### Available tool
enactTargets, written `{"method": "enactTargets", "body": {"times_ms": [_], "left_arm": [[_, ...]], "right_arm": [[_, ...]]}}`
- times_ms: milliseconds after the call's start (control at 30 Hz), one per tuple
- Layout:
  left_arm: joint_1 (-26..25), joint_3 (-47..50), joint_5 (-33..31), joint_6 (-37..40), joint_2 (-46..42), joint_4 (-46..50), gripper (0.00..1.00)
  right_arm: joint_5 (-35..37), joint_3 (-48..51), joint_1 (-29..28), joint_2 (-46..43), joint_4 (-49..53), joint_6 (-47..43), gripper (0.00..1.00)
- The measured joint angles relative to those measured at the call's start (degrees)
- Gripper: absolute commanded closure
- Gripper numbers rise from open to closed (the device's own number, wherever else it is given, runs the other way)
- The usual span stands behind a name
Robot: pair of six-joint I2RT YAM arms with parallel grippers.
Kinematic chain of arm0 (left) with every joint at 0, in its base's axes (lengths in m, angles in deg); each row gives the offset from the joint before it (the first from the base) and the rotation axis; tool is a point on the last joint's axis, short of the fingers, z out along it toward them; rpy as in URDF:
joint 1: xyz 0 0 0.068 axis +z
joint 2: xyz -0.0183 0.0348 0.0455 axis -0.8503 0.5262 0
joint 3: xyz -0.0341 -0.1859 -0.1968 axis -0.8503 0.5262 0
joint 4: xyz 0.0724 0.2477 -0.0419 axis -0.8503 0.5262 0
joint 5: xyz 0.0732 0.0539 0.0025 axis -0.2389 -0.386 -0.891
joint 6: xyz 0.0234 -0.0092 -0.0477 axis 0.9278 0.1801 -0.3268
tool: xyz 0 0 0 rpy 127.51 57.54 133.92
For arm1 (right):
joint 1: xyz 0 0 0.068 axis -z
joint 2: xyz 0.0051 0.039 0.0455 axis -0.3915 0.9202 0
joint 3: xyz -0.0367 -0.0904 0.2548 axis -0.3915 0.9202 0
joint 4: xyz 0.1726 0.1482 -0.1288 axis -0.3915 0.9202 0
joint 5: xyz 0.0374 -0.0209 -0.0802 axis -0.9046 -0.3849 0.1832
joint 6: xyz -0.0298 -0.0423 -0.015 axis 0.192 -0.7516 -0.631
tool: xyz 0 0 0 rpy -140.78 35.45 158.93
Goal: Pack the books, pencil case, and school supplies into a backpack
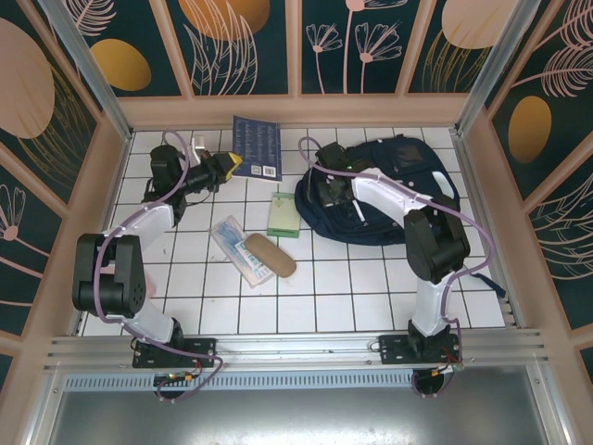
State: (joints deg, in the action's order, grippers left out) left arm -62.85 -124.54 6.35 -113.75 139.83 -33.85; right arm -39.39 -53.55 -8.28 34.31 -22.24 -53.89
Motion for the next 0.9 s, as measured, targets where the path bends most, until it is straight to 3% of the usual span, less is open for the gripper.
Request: {"method": "enactTargets", "body": {"times_ms": [200, 567, 900], "left_arm": [[-5.0, 1.5, -5.5, -0.7, 0.0, -0.1, 1.0], [-20.0, 1.0, -17.1, -6.1, 7.9, -6.2, 1.0], [-30.9, -12.3, -22.6, -10.2, 22.7, -9.6, 1.0]], "right_arm": [[-1.9, -3.7, 2.1, -3.4, 2.8, 0.1, 1.0], [-12.5, -11.3, 12.7, -11.2, 4.2, 5.0, 1.0], [-21.4, -12.4, 15.8, -11.3, 4.2, 9.0, 1.0]]}}
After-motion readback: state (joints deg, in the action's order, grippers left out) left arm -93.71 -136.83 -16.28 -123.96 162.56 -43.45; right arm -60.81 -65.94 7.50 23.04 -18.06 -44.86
